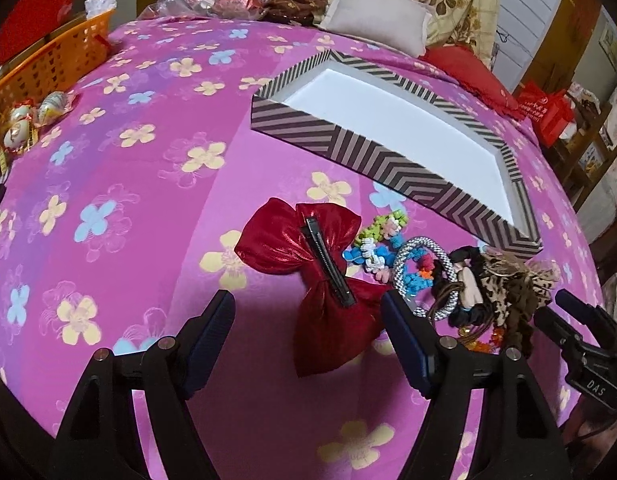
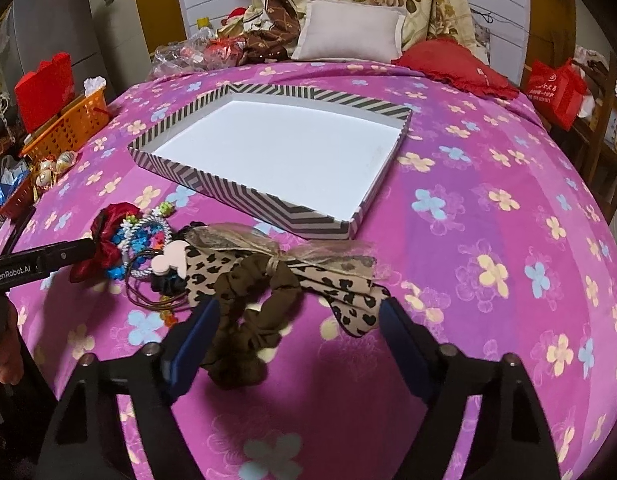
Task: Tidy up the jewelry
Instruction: 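Grasp the red satin bow with the left tool while the right grasps the leopard bow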
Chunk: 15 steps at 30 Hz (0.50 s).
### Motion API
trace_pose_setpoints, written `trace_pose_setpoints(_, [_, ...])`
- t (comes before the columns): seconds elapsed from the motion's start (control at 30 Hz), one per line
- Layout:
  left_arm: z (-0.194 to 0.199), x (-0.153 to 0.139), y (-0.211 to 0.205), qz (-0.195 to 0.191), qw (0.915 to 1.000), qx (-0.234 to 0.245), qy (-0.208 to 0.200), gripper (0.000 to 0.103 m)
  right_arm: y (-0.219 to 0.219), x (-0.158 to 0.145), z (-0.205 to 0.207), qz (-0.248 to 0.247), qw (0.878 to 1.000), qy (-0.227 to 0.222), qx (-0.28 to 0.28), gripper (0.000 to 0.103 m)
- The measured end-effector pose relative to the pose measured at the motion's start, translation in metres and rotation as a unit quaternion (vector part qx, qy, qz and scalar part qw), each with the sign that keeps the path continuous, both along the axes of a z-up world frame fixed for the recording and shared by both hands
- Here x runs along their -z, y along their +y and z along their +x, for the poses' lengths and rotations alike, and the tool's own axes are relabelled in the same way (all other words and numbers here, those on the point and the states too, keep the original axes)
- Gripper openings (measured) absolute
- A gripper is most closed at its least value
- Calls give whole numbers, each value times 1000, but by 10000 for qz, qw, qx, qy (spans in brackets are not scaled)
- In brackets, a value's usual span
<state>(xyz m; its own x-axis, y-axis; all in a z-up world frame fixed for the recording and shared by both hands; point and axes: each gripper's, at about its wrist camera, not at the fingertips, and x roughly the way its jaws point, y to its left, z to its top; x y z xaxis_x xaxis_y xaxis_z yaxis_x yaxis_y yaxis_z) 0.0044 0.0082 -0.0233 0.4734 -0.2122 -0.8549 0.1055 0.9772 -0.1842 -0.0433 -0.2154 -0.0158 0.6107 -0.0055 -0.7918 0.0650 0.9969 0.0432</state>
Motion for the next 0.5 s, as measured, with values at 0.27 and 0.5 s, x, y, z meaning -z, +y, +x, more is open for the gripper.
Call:
trace_pose_setpoints(0.27, [7,8,1,73,9999,-91,73,55,-1,13,17,2,9999,151,-63,75])
trace_pose_setpoints(0.5, [7,10,1,51,10000,-59,21,26,-1,21,16,257,9995,83,-168,47])
